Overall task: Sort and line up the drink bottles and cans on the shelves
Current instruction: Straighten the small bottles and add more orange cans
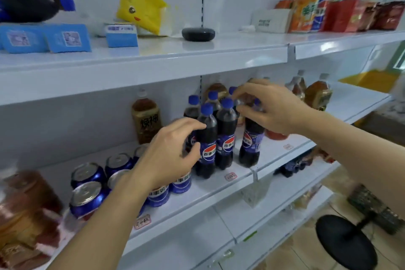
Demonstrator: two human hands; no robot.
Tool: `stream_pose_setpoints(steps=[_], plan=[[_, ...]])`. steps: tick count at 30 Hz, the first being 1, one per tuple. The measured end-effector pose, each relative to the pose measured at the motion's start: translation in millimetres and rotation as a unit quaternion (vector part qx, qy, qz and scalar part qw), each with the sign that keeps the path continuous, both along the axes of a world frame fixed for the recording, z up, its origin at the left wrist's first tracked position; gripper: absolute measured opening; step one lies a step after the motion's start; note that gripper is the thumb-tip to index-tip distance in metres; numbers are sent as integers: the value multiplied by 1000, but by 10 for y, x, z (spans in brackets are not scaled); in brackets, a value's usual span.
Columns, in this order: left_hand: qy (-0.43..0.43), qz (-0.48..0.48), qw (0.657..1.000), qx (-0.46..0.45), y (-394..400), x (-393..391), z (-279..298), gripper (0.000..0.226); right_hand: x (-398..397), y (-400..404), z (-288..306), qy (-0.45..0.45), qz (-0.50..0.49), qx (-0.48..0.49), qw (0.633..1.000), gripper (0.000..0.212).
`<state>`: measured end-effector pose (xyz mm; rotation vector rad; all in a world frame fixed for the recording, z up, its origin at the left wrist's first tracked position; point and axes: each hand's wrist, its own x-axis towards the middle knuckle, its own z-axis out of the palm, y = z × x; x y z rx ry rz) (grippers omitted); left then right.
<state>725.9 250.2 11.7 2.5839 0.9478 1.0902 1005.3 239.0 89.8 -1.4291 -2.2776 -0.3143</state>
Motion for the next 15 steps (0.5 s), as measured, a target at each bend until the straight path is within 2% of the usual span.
stream_pose_setpoints(steps=[3,6,8,10,12,15], plan=[[-36,3,999,4,88,565,-138,29,616,188,-150,89,5,54,995,32],[-55,23,998,11,94,1066,-398,18,1090,417,-401,149,-13,4,989,54],[-109,88,990,37,85,1255,-600,13,1276,587,-545,145,-1,-48,988,65],[-171,185,966,66,65,1345,-715,14,1323,754,-571,141,34,-83,986,70],[-197,257,942,91,58,1392,-713,23,1277,905,-504,110,64,-123,984,68],[-182,293,929,133,77,1445,-541,25,1186,1061,-401,30,119,-143,982,41]])
